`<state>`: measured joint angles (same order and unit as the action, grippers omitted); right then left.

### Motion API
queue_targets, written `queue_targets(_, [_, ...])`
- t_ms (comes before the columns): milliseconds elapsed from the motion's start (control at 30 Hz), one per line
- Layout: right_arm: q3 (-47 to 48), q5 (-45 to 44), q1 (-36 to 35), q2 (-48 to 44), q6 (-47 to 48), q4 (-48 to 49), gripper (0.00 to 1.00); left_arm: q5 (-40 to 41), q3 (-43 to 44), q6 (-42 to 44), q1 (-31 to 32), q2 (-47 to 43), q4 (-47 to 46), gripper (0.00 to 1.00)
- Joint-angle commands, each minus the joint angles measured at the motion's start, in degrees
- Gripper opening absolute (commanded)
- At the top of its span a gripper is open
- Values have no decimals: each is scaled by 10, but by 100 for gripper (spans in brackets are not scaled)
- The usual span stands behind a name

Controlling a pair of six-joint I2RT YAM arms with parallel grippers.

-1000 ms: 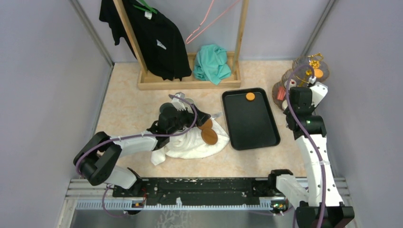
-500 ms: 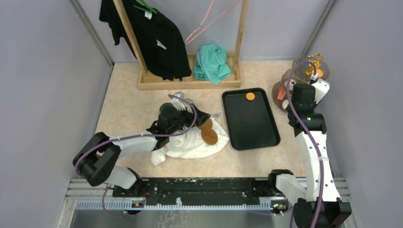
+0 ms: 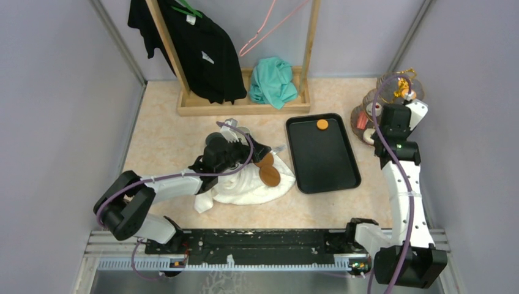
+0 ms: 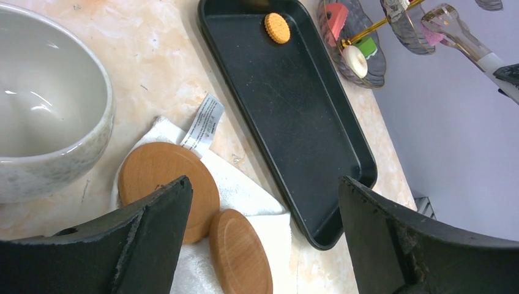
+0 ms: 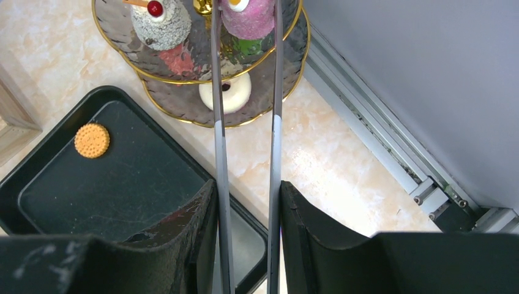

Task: Serve the afternoon tea
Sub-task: Place the desert on the desert table.

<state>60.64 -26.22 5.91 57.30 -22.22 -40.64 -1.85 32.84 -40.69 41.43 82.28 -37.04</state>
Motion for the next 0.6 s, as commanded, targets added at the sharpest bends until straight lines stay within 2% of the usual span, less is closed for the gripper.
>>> queue_targets(0, [21, 5, 16, 2, 6, 65, 0, 3, -3, 7, 2, -16, 0, 93])
queue_targets(567, [26, 9, 33, 40, 8, 114, 0, -1, -11, 3, 2, -20, -5, 93])
